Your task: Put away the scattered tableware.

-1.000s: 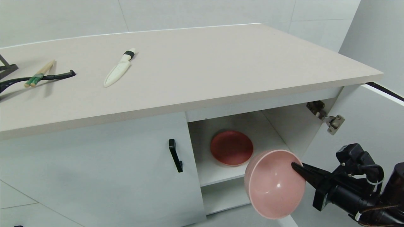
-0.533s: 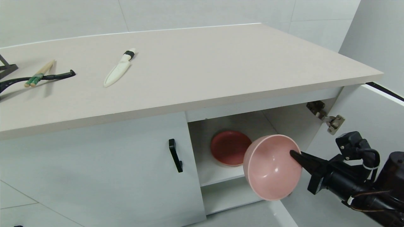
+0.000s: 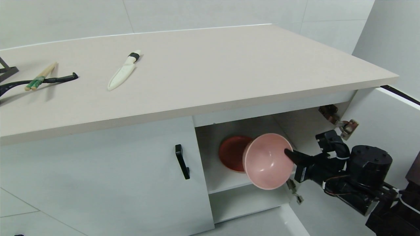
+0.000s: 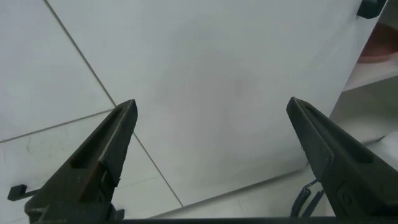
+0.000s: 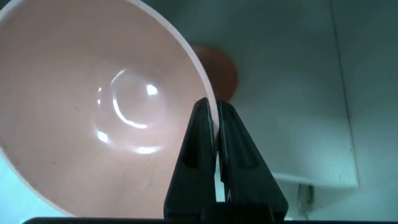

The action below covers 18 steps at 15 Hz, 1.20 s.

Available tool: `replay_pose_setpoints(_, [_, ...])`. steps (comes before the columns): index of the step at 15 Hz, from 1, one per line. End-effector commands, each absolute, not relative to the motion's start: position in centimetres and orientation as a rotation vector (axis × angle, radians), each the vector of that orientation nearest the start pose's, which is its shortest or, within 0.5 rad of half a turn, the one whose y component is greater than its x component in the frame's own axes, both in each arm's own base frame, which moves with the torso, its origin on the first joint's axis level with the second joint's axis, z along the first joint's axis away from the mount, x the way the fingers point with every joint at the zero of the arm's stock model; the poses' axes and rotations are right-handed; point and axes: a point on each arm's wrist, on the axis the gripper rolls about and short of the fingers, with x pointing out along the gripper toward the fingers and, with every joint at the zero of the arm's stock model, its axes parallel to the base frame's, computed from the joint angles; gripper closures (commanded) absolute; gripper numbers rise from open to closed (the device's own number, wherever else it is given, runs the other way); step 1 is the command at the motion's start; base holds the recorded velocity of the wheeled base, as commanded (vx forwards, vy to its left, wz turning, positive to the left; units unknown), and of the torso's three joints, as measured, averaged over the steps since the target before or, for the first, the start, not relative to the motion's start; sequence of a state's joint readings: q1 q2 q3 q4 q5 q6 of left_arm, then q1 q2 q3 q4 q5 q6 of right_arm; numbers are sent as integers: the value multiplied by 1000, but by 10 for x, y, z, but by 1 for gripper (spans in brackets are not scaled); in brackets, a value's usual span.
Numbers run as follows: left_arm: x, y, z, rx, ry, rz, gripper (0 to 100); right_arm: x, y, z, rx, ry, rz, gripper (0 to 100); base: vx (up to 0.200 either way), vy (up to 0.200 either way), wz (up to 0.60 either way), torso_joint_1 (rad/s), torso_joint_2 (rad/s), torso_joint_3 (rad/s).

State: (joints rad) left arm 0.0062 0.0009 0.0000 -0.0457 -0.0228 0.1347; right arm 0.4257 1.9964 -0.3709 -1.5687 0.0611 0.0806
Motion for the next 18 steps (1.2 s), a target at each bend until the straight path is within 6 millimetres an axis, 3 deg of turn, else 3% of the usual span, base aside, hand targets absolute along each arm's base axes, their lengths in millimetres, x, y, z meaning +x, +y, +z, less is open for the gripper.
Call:
replay_pose_setpoints(1, [-23,-1,80,132,-47,-8,0,283,129,92,77,29,490,100,0,0,0,0,0,0])
replay_pose_setpoints(7, [-23,0,80,114,-46,-7,0,303,137,100,85,-29,509,100,0,0,0,0,0,0])
replay_pose_setpoints(9, [-23,-1,80,139,-47,-9,0,321,144,105,80,-2,510,100,0,0,0,0,0,0])
replay_pose_setpoints(14, [-23,-1,80,119,-47,-8,0,347,154,80,49,105,504,100,0,0,0,0,0,0])
replay_pose_setpoints(18, [-23,-2,81,113,-63,-80,0,363,161,75,35,132,501,100,0,0,0,0,0,0])
